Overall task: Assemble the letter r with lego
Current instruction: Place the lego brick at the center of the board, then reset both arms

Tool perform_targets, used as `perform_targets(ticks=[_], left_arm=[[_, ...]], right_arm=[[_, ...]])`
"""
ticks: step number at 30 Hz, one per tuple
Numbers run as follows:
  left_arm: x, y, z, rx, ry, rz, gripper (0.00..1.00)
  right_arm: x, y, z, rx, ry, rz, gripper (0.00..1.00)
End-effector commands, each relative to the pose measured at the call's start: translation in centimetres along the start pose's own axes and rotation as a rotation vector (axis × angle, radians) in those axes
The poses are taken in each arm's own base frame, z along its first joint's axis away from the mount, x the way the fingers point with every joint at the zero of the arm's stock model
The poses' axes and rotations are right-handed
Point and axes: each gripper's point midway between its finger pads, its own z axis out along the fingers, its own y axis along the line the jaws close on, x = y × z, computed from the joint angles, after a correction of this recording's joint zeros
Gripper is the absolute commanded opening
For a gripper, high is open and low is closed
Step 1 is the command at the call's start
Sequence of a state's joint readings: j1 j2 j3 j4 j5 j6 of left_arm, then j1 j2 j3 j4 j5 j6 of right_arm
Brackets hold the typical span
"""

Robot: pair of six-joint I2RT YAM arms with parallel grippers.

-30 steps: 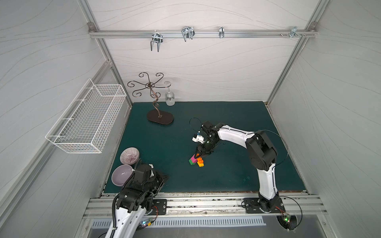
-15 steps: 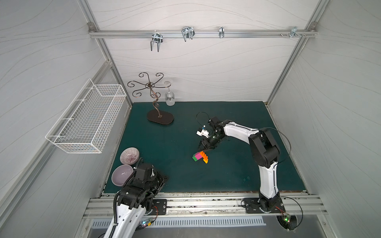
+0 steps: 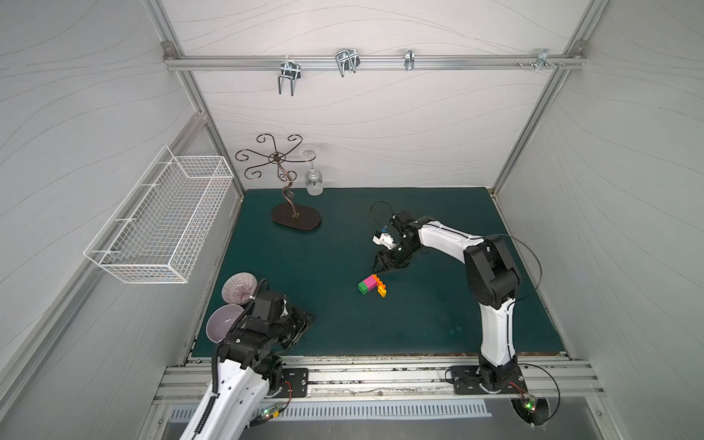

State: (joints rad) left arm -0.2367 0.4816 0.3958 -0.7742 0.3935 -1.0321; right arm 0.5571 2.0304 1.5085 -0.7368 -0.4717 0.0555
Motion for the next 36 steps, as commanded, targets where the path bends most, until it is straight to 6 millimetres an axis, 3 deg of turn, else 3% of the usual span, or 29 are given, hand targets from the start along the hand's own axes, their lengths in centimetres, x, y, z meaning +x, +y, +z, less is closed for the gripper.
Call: perform_targets(ticks=[1, 4, 8, 11, 14, 16, 18, 23, 28, 31, 34, 36], left_arm=[[-2.5, -5.5, -1.8, 0.104, -0.088, 0.172, 0.51], [-4.5, -8.4, -2.5, 0.088, -0.142, 0.319, 0.55], [-9.1, -12.2, -3.5, 0.003, -0.294, 0.591, 0.56], [-12.5, -14.4, -3.7, -0.051, -0.444, 0.791, 0.56], [-15.4, -15.1, -3.7, -0.105, -0.603, 0.893, 0.68], [-16.9, -15.0, -3.8, -0.130, -0.699, 0.894, 0.75], [-18.0, -14.4, -3.4, -0.150, -0.782, 0.899, 0.78], [-21.1, -10.8, -3.3, -0.297, -0.974, 0.818, 0.94], [-23.1, -7.7, -3.4, -0.376, -0.982, 0.692, 0.94], [-23.9, -6.5, -3.1, -0.383, -1.006, 0.668, 0.94], [-24.9, -5.5, -2.5, -0.399, -1.044, 0.656, 0.94], [-25.2, -4.6, -1.1, -0.402, -1.028, 0.655, 0.93]], right_arm=[[-3.1, -1.4, -6.8, 0.227, -0.184, -0.051, 0.72], [-4.6, -1.9, -12.2, 0.375, -0.344, -0.089, 0.73], [-4.8, -2.7, -19.8, 0.542, -0.606, -0.123, 0.73], [-3.4, -3.9, -24.7, 0.623, -0.858, -0.143, 0.74], [-0.4, -6.6, -28.7, 0.703, -1.141, -0.054, 0.99], [1.6, -8.7, -29.8, 0.738, -1.263, -0.013, 0.99], [3.3, -11.0, -29.5, 0.790, -1.302, 0.024, 0.99], [6.4, -16.8, -26.0, 0.923, -1.183, 0.105, 0.99], [8.6, -19.7, -21.4, 0.869, -1.152, 0.184, 0.99], [7.3, -19.9, -20.1, 0.838, -1.135, 0.101, 0.99], [6.2, -21.7, -18.0, 0.831, -1.119, 0.083, 0.99], [5.6, -21.1, -17.5, 0.790, -1.077, 0.051, 0.99]])
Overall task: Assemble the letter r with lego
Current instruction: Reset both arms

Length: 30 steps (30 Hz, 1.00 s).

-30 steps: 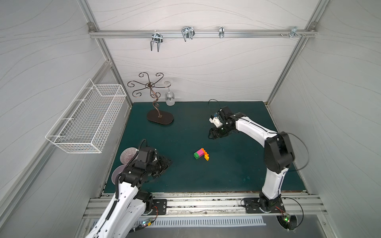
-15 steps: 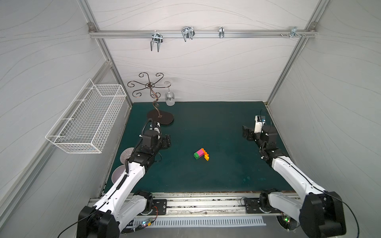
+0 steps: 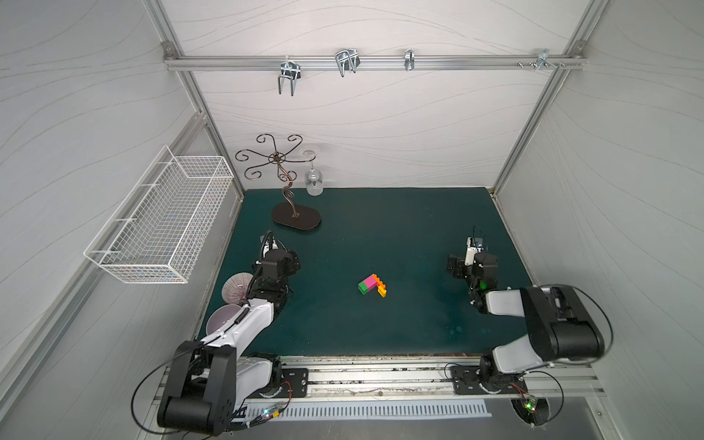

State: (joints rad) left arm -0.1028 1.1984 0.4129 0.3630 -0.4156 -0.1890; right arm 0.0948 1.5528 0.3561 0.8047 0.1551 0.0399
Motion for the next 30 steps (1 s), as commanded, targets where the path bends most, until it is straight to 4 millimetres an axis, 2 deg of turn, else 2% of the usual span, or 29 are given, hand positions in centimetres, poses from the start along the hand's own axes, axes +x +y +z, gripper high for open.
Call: perform_targets(ticks=[1, 3, 6, 11, 13, 16, 20, 22, 23, 24, 26, 30], left_arm=[[-0.9, -0.1, 1.4, -0.005, -0.086, -0.029, 0.92], [-0.9, -0.7, 2.2, 0.002, -0.067, -0.014, 0.92], [-0.8, -1.5, 3.3, 0.016, -0.016, 0.019, 0.90], [-0.8, -2.0, 3.3, 0.046, -0.016, 0.027, 0.90], [-0.8, -2.5, 3.3, 0.074, -0.023, 0.065, 0.88], [-1.7, -1.9, 3.4, 0.044, -0.089, 0.102, 0.89], [-1.4, -2.0, 4.6, 0.055, -0.170, 0.110, 0.88], [-0.5, -1.0, 5.0, 0.054, -0.092, 0.053, 0.87], [-0.2, -0.5, 5.2, 0.038, -0.118, 0.036, 0.88], [-0.6, -0.6, 5.3, 0.042, -0.157, 0.050, 0.89], [0.0, -0.8, 5.2, 0.053, -0.100, 0.046, 0.89], [0.0, -0.8, 5.3, 0.053, -0.108, 0.047, 0.91]], right_arm=[[-3.1, 1.7, 0.2, -0.092, -0.093, -0.039, 0.99], [-3.4, 2.1, 0.0, -0.112, -0.141, -0.052, 0.99], [-3.3, 1.5, 0.0, -0.081, -0.138, -0.034, 0.99], [-3.4, 1.7, 1.2, -0.079, -0.068, -0.044, 0.99], [-3.3, 1.6, 0.9, -0.082, -0.073, -0.039, 0.99], [-3.3, 1.6, 1.0, -0.083, -0.066, -0.038, 0.99], [-3.3, 1.6, 1.1, -0.082, -0.069, -0.038, 0.99], [-3.3, 1.6, 1.1, -0.082, -0.069, -0.038, 0.99], [-3.4, 1.6, 1.1, -0.082, -0.071, -0.039, 0.99], [-3.4, 1.6, 1.1, -0.083, -0.072, -0.038, 0.99], [-3.4, 1.6, 1.1, -0.082, -0.070, -0.038, 0.99], [-3.2, 1.6, 1.2, -0.082, -0.065, -0.038, 0.99]])
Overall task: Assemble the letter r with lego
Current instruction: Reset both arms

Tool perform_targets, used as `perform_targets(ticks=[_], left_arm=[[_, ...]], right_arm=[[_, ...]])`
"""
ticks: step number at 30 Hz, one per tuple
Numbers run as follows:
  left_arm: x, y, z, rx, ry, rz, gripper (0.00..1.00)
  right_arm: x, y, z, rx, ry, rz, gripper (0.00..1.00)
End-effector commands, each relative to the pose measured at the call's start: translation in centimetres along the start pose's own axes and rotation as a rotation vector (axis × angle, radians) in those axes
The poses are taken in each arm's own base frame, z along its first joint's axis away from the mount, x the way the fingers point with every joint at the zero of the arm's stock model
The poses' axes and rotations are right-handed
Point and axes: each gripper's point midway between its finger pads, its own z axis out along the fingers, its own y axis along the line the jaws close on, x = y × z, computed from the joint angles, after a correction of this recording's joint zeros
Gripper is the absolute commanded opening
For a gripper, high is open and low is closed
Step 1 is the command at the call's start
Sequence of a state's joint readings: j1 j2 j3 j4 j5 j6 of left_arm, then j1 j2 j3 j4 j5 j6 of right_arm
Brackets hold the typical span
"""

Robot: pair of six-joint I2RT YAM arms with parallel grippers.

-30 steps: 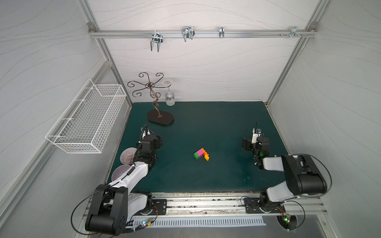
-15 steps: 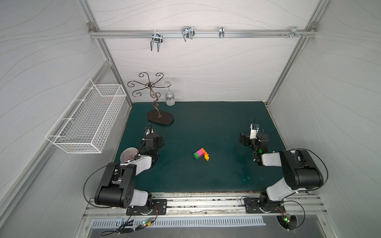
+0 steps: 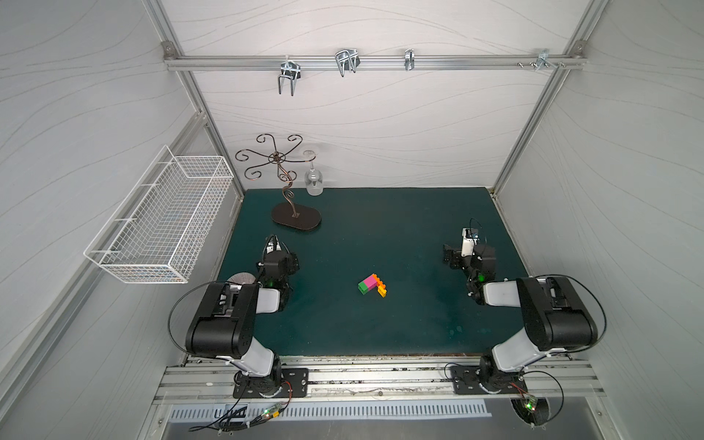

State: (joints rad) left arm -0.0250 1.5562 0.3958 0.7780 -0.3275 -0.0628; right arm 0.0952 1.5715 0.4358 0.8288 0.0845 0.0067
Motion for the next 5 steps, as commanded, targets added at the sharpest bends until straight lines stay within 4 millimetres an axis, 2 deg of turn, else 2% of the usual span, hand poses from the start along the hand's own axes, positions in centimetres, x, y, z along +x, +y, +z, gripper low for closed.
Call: perform_targets(ticks=[1, 3, 4, 5], left_arm=[[-2.66, -0.53, 0.02, 0.026, -0.092, -0.031, 0.91], [-2.71, -0.50, 0.00, 0.024, -0.097, -0.031, 0.93], [-2.67, -0.50, -0.01, 0.025, -0.095, -0.032, 0.99], [-2.73, -0.51, -0.01, 0.025, -0.097, -0.032, 0.99]], right_arm=[[0.44, 0.14, 0.33, -0.009, 0.022, -0.007, 0.99], [0.47, 0.22, 0.50, -0.016, 0.028, -0.006, 0.99], [0.46, 0.15, 0.45, -0.013, 0.026, -0.006, 0.99], [0.44, 0.17, 0.37, -0.014, 0.024, -0.007, 0.99]])
